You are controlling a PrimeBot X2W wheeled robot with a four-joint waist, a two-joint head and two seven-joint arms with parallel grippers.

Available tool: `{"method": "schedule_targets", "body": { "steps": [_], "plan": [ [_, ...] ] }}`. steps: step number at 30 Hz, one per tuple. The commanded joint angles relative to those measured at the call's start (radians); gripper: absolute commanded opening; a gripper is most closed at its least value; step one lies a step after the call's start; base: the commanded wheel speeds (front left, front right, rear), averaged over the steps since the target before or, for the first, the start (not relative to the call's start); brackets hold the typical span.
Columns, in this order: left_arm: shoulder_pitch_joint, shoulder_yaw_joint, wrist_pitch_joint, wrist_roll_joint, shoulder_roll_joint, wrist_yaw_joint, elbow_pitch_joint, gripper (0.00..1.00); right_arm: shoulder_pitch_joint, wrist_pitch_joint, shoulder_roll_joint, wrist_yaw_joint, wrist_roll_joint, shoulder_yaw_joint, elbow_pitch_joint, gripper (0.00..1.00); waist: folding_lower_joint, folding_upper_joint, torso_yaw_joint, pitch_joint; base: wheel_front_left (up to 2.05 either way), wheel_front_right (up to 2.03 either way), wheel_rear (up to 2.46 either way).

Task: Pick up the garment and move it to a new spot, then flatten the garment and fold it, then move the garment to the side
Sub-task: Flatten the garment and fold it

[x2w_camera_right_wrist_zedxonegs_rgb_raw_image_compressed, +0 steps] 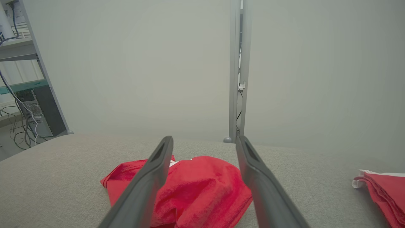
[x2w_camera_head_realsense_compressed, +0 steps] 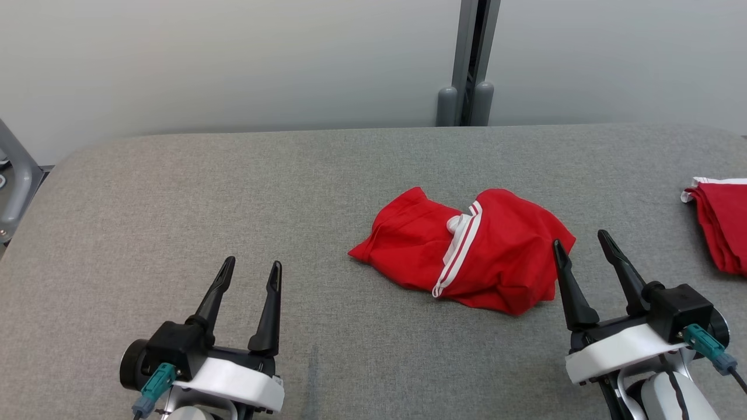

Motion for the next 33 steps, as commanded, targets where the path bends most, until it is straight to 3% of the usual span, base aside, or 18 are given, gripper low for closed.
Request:
{"method": "schedule_targets", "body": {
  "steps": [1,20,25,33],
  "plan": [
    [-0.011,-0.003,-0.003,0.000,0.004,0.002,0.002,1.00,0.000,0.000,-0.005,0.000,0.003,-0.004,0.002,1.00,0.0000,0.0000,0.001,0.000,0.00,0.00,0.00],
    [-0.024,-0.034,-0.003,-0.011,0.004,0.009,0.003,1.00,-0.020,0.000,-0.012,0.000,-0.012,0.006,0.020,1.00,0.0000,0.0000,0.018,0.020,0.00,0.00,0.00],
    [-0.040,-0.042,-0.003,-0.007,0.004,0.008,0.009,1.00,-0.077,0.000,-0.043,0.000,-0.009,0.077,0.088,1.00,0.0000,0.0000,0.037,0.049,0.00,0.00,0.00],
    [-0.066,-0.052,-0.003,-0.007,0.004,0.015,0.011,1.00,-0.238,0.000,-0.130,0.000,0.009,0.217,0.353,1.00,0.0000,0.0000,0.102,0.086,0.00,0.00,0.00]
  ]
}}
